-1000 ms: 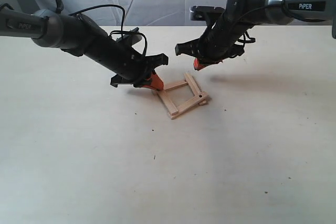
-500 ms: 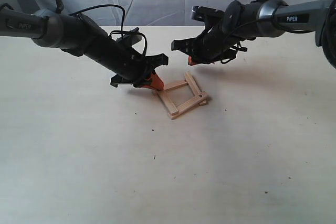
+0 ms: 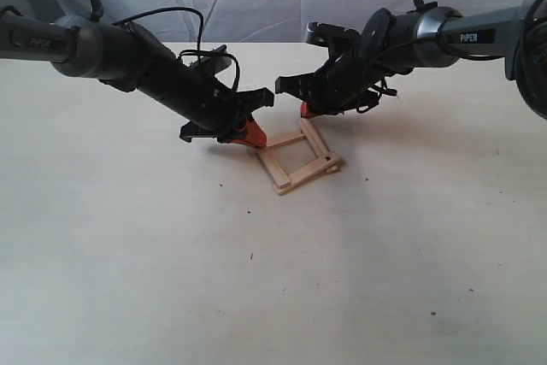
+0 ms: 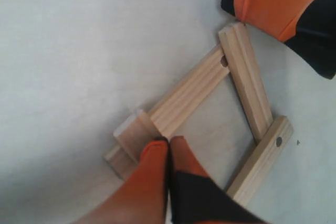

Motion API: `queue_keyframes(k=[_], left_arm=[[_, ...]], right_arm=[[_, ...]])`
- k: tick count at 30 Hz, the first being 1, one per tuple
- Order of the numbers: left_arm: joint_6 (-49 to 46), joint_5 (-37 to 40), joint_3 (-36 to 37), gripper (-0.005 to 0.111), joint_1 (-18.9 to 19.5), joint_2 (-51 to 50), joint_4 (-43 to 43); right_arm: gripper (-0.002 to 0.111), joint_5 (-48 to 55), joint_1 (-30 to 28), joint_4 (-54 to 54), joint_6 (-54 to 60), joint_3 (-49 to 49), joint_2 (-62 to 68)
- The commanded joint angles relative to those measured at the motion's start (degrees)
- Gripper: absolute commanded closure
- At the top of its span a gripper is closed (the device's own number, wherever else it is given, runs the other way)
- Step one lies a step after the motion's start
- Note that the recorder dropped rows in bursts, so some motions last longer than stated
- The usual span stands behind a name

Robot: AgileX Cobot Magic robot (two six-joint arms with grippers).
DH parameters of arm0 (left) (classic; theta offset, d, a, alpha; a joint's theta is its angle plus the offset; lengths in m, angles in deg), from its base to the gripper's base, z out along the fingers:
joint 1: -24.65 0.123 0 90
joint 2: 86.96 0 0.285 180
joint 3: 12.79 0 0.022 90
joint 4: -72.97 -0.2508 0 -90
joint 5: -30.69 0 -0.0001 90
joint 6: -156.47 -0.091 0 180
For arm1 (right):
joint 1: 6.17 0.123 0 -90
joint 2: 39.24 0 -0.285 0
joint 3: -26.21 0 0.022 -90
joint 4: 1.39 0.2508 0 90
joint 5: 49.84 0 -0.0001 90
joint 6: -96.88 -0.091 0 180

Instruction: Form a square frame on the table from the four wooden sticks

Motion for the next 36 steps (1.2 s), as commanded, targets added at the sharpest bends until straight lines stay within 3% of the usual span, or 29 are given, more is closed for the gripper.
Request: queue_keyframes(k=[1, 36], left_arm=[[-0.3, 0.3, -0.1, 0.107, -0.3, 0.0, -1.0], [-0.4, 0.5, -3.0, 0.107, -0.3, 0.2, -0.1]], right_arm=[[0.108, 2.0, -0.1, 0.2, 1.6, -0.3, -0.1], [0.108, 5.6, -3.7, 0.3, 1.4, -0.3, -6.5]])
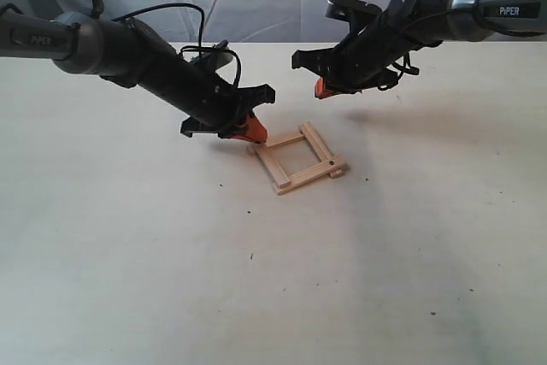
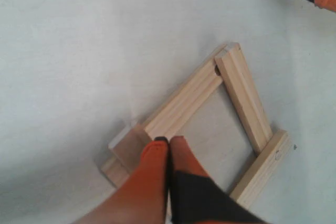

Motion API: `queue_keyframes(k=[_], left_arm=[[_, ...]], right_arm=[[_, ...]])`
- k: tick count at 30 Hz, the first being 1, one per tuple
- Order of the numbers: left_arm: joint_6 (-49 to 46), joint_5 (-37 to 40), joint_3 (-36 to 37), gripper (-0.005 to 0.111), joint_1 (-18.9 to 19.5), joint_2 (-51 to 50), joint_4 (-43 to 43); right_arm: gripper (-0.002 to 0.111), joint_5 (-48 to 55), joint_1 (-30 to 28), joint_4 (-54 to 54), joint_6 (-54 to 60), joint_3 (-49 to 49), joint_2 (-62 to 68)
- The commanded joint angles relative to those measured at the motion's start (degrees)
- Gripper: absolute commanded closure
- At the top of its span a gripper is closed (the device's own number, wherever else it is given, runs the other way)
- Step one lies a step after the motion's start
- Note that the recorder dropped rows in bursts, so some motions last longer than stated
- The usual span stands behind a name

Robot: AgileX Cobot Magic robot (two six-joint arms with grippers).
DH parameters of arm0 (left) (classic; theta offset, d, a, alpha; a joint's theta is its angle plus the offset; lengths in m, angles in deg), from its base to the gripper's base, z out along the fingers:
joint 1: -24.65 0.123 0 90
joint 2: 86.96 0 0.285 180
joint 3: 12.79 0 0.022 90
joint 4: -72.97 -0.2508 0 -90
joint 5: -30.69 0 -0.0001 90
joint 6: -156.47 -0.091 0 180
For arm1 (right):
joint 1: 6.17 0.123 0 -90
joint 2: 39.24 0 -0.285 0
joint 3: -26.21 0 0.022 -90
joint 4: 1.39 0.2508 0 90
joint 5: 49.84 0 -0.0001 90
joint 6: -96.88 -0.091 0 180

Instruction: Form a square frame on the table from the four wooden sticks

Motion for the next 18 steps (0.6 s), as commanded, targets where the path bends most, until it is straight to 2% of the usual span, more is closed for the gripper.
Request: queue_keyframes(k=[1, 5, 10, 13, 18], left_arm=[[-0.2, 1.0, -2.1, 0.107, -0.3, 0.2, 0.8], [0.0, 4.0, -4.3, 0.107, 0.6, 0.6, 1.1], [3.5, 6.0, -4.6, 0.107, 5.3, 4.7, -2.3], [9.3, 8.8, -4.6, 0.107, 8.4, 8.0, -11.9], [23.4, 11.2, -2.9, 0.107, 10.1, 17.4, -37.2]], right_arm=[[0.108, 0.5, -0.4, -0.5, 0.3, -0.3, -2.2], [0.108, 1.8, -1.0, -0.6, 0.3, -0.3, -4.3], [0.108, 8.8, -2.6, -4.0, 0.3, -0.3, -7.4], [0.108, 14.9, -3.4, -7.4, -1.1, -0.3, -9.1], [0.108, 23.6, -5.1, -20.7, -11.8, 3.7, -11.4]])
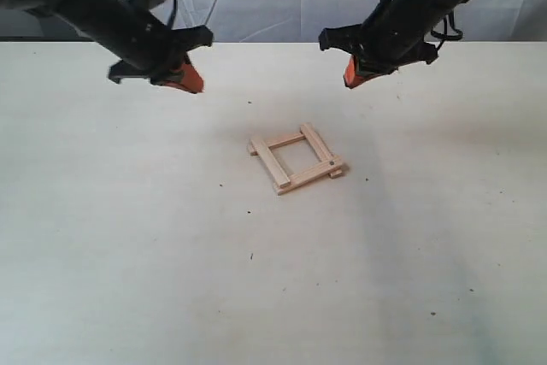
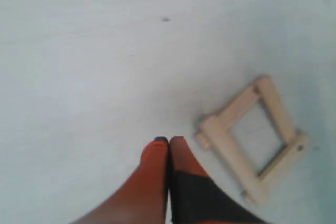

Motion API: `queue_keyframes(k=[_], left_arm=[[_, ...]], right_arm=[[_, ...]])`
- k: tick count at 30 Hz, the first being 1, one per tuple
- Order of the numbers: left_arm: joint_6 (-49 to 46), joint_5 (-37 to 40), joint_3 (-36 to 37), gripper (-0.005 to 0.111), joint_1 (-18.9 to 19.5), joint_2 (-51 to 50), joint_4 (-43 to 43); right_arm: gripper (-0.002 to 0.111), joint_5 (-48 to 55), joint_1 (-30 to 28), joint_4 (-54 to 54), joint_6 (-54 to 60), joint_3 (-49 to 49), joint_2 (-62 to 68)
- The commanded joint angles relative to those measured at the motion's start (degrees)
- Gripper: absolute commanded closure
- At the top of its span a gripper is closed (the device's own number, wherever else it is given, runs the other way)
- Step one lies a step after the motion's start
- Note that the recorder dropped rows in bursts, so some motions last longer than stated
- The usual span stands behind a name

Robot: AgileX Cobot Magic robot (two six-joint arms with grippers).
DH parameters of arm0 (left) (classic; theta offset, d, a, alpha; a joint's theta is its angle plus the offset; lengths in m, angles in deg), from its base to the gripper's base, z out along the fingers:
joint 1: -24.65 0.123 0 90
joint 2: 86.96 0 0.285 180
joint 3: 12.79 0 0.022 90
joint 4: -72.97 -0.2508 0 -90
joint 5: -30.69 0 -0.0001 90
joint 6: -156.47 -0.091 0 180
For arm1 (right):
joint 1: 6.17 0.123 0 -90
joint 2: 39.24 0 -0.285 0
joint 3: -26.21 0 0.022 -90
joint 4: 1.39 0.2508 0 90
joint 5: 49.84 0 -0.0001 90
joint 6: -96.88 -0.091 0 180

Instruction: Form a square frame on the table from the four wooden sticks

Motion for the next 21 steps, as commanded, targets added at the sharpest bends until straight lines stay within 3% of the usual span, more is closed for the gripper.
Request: queue_keyframes(k=[1, 4, 9, 21], left_arm=[[11.8, 1.8, 2.5, 0.107, 0.8, 10.2, -20.1], [14.4, -1.1, 6.8, 0.107, 0.6, 19.2, -24.6], [14.4, -6.2, 17.3, 0.107, 0.6, 35.7, -24.7], [12.7, -26.7, 48.7, 0.107, 0.6, 74.4, -27.3]], right_arm=[[0.108, 5.6, -2.4, -10.5, -8.0, 5.7, -3.4], [0.108, 4.1, -3.8, -9.0, -7.4, 13.9, -8.9], [0.108, -1.5, -3.9, -11.6, -6.8, 28.4, -24.5], [0.108, -32.6, -3.8, -12.9, -6.8, 64.7, -70.5]])
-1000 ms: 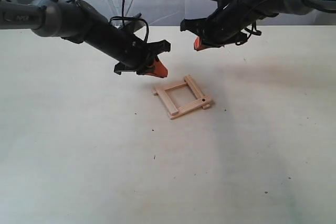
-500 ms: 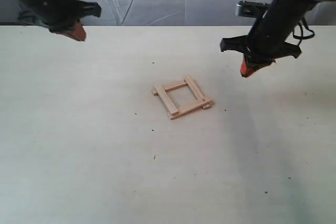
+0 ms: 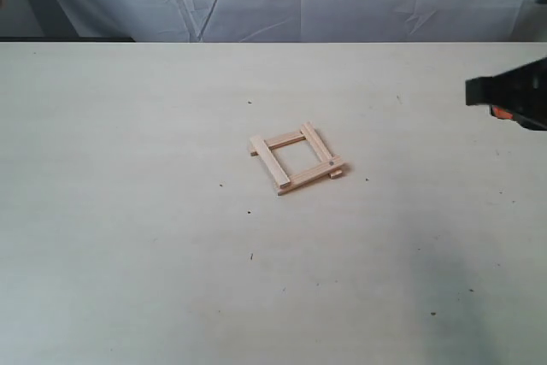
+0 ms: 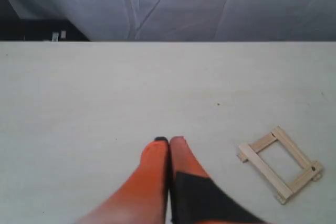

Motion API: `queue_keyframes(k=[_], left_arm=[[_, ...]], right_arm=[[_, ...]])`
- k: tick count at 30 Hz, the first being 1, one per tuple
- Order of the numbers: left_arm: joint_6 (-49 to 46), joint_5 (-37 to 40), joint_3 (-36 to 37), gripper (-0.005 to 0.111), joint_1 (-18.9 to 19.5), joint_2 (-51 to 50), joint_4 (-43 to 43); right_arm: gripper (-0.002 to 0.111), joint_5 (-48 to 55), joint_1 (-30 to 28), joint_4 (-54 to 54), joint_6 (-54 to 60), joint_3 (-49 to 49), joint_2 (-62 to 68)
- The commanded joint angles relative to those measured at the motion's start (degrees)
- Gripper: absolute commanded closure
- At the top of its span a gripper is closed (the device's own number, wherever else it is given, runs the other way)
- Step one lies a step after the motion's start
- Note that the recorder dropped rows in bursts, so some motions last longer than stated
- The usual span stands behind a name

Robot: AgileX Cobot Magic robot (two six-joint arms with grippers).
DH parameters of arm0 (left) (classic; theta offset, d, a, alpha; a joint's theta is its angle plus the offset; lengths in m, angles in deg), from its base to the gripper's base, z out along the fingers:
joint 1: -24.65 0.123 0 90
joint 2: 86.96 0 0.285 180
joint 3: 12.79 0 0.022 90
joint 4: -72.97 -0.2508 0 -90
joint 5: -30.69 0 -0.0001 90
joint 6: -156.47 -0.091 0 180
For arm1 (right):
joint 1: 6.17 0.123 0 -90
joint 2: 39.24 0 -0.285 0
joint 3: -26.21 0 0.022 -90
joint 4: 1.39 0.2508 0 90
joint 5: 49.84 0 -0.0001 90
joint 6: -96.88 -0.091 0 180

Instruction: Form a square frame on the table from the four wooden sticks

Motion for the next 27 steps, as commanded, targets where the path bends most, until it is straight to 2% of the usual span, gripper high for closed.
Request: queue_keyframes(k=[1, 4, 6, 9, 13, 17, 20, 24, 27], left_arm=[[-1.2, -10.5, 11.6, 0.107, 0.0, 11.7, -1.0], [-1.5, -18.9, 19.1, 0.107, 0.0, 16.3, -3.1], [-1.6, -21.5, 23.0, 0.107, 0.0, 18.2, -6.0], [-1.6, -18.9, 26.2, 0.107, 0.0, 19.4, -9.7], [-1.6, -13.2, 26.8, 0.107, 0.0, 19.5, -10.2], [-1.6, -12.9, 26.8, 0.107, 0.0, 19.5, -10.2], [-1.6, -13.0, 26.8, 0.107, 0.0, 19.5, -10.2], [-1.6, -13.0, 26.8, 0.107, 0.0, 19.5, -10.9], [-1.6, -13.0, 26.8, 0.107, 0.0, 19.5, -11.0]], right_arm=[[0.108, -14.3, -0.2, -0.5, 0.1, 13.5, -13.6], [0.108, -30.6, -0.2, -0.5, 0.1, 22.2, -18.6], [0.108, -36.5, -0.2, -0.5, 0.1, 26.4, -20.9], [0.108, -34.6, -0.2, -0.5, 0.1, 28.7, -23.5], [0.108, -30.8, -0.2, -0.5, 0.1, 28.9, -24.5], [0.108, -30.5, 0.2, -0.5, 0.1, 28.9, -25.0], [0.108, -29.9, -0.2, -0.4, 0.1, 28.9, -29.9], [0.108, -30.0, -3.8, -2.0, 1.3, 29.3, -37.0], [0.108, -30.0, -7.6, -2.3, 1.6, 33.1, -43.2]])
